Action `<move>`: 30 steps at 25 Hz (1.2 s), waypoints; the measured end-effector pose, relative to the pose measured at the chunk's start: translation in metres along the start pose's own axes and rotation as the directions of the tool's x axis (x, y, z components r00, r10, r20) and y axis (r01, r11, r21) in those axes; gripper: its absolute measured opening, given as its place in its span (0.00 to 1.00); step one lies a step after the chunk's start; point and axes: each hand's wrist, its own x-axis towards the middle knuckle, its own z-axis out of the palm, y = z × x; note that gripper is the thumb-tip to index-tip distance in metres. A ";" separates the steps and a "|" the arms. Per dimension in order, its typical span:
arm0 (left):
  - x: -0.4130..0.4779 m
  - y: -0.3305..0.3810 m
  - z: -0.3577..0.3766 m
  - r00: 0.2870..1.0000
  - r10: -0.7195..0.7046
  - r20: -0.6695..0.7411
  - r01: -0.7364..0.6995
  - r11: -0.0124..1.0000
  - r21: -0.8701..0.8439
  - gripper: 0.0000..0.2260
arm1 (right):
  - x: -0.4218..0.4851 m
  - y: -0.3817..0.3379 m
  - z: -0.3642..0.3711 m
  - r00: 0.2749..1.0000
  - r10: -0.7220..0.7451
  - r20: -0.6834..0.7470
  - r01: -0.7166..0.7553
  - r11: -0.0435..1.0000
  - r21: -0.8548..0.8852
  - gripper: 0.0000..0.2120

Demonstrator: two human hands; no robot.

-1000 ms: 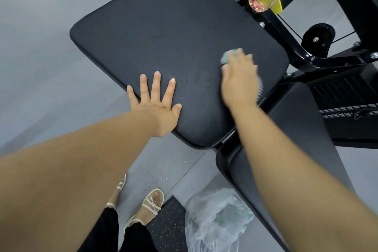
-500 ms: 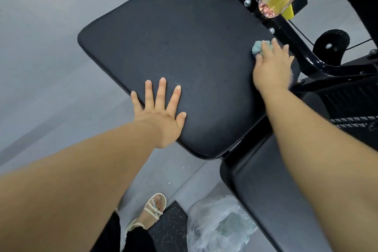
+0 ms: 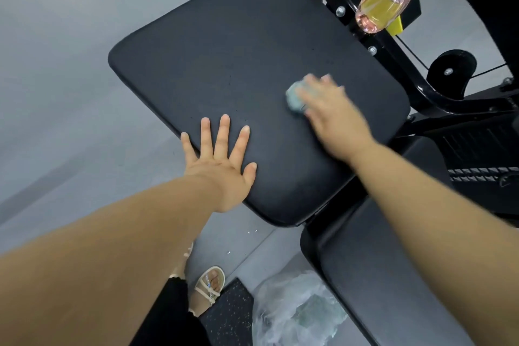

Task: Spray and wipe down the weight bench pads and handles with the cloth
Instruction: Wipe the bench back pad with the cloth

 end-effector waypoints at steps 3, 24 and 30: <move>0.001 -0.002 0.002 1.000 0.017 0.001 -0.017 1.000 0.016 0.27 | 0.044 0.026 -0.001 0.806 0.587 -0.074 -0.586 0.810 0.036 0.24; 0.047 -0.109 -0.061 0.887 -0.226 -0.403 0.026 0.896 -0.444 0.21 | 0.095 -0.063 0.028 0.751 0.652 -0.104 -0.657 0.754 -0.013 0.23; 0.055 -0.113 -0.070 0.895 -0.236 -0.379 0.160 0.962 -0.221 0.21 | 0.022 -0.161 0.044 0.969 -0.227 0.096 0.214 0.968 0.132 0.21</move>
